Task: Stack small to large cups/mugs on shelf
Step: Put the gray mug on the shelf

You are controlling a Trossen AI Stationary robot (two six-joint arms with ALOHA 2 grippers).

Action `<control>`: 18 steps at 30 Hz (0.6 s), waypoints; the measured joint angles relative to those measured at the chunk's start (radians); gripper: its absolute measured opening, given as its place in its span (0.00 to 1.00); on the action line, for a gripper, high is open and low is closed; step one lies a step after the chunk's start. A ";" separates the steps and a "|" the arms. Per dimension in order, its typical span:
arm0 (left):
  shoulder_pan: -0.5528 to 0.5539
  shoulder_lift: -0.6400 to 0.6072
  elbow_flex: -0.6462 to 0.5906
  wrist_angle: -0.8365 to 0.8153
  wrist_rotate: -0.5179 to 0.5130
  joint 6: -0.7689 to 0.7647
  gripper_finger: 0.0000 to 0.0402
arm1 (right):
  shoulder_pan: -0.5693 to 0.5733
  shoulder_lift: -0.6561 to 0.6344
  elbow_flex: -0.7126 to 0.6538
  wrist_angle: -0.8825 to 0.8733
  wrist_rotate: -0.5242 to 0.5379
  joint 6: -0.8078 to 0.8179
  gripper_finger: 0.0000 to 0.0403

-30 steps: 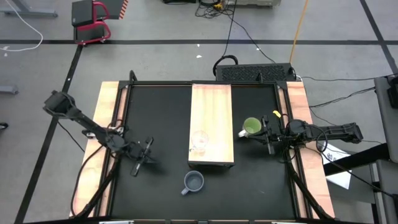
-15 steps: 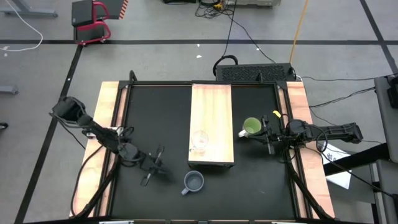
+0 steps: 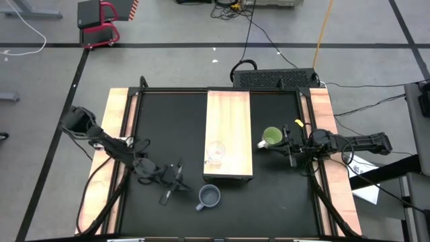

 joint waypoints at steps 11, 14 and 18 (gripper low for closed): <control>-0.031 0.167 0.261 -0.335 -0.051 -0.011 0.00 | 0.000 0.014 0.000 0.001 0.000 0.001 0.00; -0.044 0.168 0.307 -0.413 -0.066 -0.030 0.00 | 0.000 0.017 0.000 0.000 0.000 0.001 0.00; -0.066 0.168 0.377 -0.527 -0.097 -0.058 0.00 | 0.000 0.024 0.000 -0.001 0.000 0.001 0.00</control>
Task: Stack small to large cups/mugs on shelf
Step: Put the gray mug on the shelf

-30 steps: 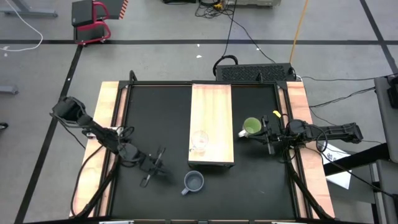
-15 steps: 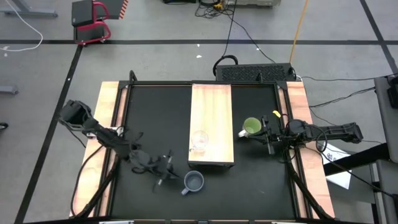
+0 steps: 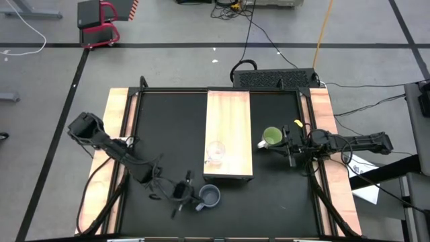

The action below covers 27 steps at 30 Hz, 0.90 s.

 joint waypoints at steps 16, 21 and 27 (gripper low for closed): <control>-0.032 -0.001 0.302 -0.472 -0.110 -0.075 0.00 | 0.000 0.003 0.000 0.003 0.000 0.000 0.00; -0.031 -0.001 0.351 -0.530 -0.110 -0.074 0.00 | 0.000 0.003 0.000 0.004 0.000 -0.001 0.00; -0.002 -0.001 0.365 -0.564 -0.110 -0.067 0.00 | 0.000 0.003 0.000 0.005 0.000 -0.002 0.00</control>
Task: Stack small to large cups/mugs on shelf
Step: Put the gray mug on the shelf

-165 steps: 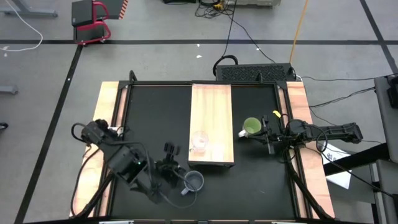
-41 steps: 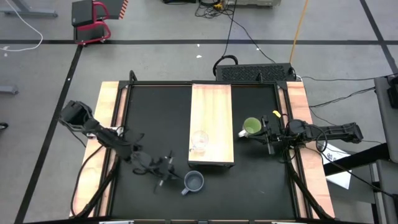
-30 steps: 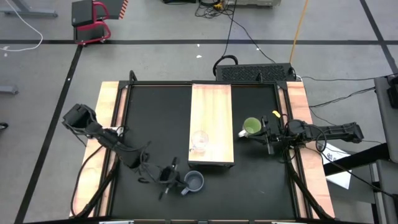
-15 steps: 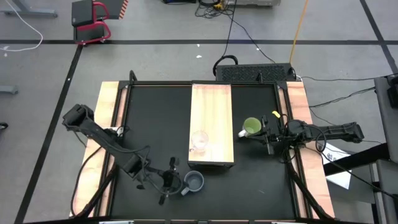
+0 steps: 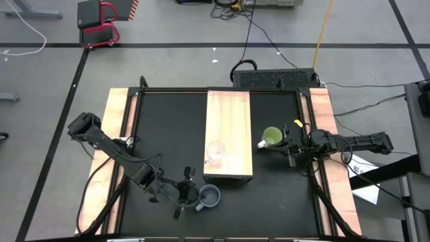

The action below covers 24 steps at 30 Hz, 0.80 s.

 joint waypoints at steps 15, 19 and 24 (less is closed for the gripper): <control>0.075 0.042 0.043 0.047 0.134 0.121 0.00 | 0.000 0.000 0.000 0.001 0.000 -0.001 0.00; 0.075 0.142 0.162 -0.089 0.125 0.124 0.00 | 0.000 0.000 0.000 0.002 0.000 0.001 0.00; 0.073 0.253 0.329 -0.253 0.123 0.124 0.00 | 0.000 0.004 0.000 0.002 0.000 0.002 0.00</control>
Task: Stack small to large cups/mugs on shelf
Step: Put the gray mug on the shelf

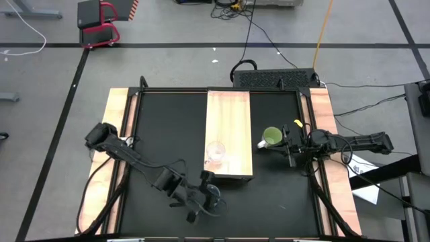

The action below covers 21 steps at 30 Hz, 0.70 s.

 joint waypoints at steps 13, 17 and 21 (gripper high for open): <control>-0.002 0.119 0.176 -0.304 0.112 -0.142 0.00 | 0.000 0.020 0.000 -0.002 0.001 -0.002 0.00; -0.011 0.129 0.177 -0.320 0.143 -0.157 0.00 | 0.000 0.023 0.000 -0.001 0.000 -0.002 0.00; -0.021 0.143 0.175 -0.327 0.177 -0.168 0.00 | 0.000 0.023 0.000 -0.001 0.001 0.000 0.00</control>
